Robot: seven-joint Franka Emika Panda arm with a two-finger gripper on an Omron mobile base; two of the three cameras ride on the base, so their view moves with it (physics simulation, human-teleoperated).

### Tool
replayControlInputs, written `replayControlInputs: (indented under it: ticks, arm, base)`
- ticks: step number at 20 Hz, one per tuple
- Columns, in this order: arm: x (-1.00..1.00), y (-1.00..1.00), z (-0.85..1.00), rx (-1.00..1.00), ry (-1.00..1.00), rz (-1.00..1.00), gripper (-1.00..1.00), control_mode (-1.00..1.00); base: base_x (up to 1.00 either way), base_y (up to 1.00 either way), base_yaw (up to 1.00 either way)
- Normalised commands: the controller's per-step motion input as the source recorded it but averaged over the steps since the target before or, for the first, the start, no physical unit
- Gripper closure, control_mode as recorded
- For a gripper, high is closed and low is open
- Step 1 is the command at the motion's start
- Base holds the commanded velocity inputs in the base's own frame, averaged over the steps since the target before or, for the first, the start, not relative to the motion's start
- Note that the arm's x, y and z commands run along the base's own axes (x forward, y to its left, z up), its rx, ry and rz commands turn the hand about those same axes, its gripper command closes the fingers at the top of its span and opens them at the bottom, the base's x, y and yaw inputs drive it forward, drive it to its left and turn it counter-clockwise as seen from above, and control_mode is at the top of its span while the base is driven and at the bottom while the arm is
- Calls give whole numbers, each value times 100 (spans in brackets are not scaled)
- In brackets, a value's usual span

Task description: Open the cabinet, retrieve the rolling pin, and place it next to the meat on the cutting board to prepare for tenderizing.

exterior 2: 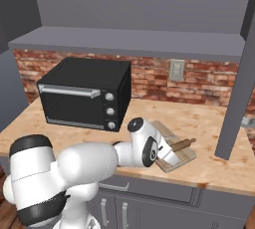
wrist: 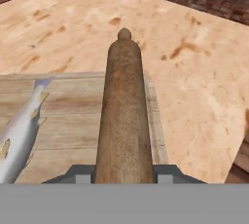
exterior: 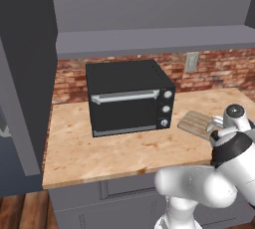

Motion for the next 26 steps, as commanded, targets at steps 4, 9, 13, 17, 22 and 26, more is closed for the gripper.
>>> replayControlInputs:
  ticks: [4,9,13,17,22,26]
  arm:
    - [14,0,-21,4,0,0,100,-100]
    - [8,0,-14,9,1,0,100,-100]
    - [8,0,-14,10,0,0,100,-100]
    - [12,0,-12,10,0,0,100,-100]
    - [16,-3,-9,9,0,0,100,-100]
    - [10,-3,-11,6,0,0,-100,-100]
  base:
    - [0,0,0]
    - [0,0,0]
    - [0,0,0]
    - [0,0,0]
    - [0,0,0]
    - [0,0,0]
